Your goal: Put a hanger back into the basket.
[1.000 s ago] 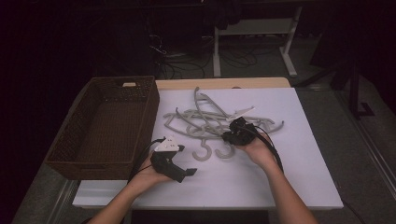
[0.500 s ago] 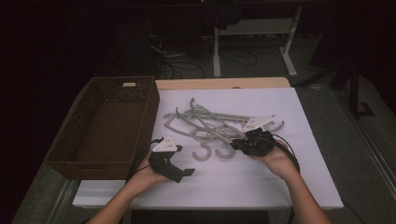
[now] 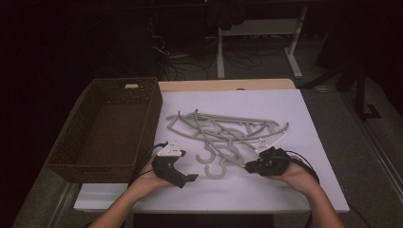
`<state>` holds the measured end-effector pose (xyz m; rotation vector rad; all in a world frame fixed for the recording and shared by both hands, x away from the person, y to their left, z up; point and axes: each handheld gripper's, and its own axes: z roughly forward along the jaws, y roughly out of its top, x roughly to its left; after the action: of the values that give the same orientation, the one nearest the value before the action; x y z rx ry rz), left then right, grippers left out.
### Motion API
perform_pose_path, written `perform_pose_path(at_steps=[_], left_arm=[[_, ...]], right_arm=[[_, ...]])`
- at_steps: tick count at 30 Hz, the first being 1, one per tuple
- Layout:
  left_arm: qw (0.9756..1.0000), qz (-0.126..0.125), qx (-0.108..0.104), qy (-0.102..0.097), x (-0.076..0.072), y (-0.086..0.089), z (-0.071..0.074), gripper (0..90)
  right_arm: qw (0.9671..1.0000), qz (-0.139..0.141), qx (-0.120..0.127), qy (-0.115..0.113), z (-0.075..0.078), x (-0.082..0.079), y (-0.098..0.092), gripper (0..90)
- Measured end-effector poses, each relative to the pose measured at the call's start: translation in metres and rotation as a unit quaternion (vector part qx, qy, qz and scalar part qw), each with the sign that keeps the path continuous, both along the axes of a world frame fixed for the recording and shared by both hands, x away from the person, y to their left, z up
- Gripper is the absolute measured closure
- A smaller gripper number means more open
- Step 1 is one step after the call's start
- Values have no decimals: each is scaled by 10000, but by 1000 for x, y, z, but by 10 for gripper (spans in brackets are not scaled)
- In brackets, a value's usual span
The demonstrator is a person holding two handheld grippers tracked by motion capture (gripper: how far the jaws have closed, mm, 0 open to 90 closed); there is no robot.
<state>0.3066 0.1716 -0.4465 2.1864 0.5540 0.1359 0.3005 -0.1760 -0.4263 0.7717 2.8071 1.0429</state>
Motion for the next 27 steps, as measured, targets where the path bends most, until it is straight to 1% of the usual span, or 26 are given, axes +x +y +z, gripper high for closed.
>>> perform_pose_path(at_steps=[5, 6, 7, 9, 10, 13, 14, 18, 19, 21, 22, 23, 25, 26, 27], left_arm=[[10000, -17, 10, 6, 0, 0, 0, 0], [10000, -17, 3, 7, 0, 1, 0, 0], [10000, -16, -4, 7, 0, 1, 0, 0], [10000, -12, -20, 6, 0, 1, 1, 0], [10000, -12, -20, 6, 0, 1, 1, 0], [10000, -1, -46, 20, 1, 2, 1, 0], [10000, 0, -47, 23, 1, 2, 1, 0], [10000, -11, -44, 21, 0, 2, 1, 0], [10000, -14, -44, 22, 0, 2, 1, 0], [10000, -14, -44, 22, 0, 2, 1, 0], [10000, -17, -54, 32, 1, 2, 0, 0], [10000, -23, -45, 36, 1, 1, 0, 0], [10000, -24, -52, 45, 1, 1, 0, 0], [10000, -24, -52, 45, 1, 1, 0, 0], [10000, -36, -59, 39, 0, 1, 1, 0]], right_arm=[[9997, 70, -213, 108, -7, 1, 4, 793], [9997, 72, -204, 103, -8, 1, 4, 791], [9998, 88, -139, 124, -7, 1, 3, 769], [10000, 6, -2, 92, -2, 2, 1, 747], [10000, -65, 39, 38, 2, 3, 0, 740], [9990, -405, 114, -151, 13, 12, -3, 713], [9983, -537, 116, -169, 16, 17, -4, 708], [9951, -956, -103, -223, 21, 35, -4, 673], [9946, -998, -145, -231, 21, 39, -4, 665], [9942, -1038, -174, -208, 21, 43, -4, 665], [9928, -1137, -342, -171, 18, 51, -2, 635], [9923, -1175, -384, -113, 15, 54, -1, 626], [9920, -1157, -497, 8, 9, 60, 1, 616], [9920, -1157, -497, 8, 9, 60, 1, 616], [9910, -1145, -684, 71, 3, 62, 4, 614]])
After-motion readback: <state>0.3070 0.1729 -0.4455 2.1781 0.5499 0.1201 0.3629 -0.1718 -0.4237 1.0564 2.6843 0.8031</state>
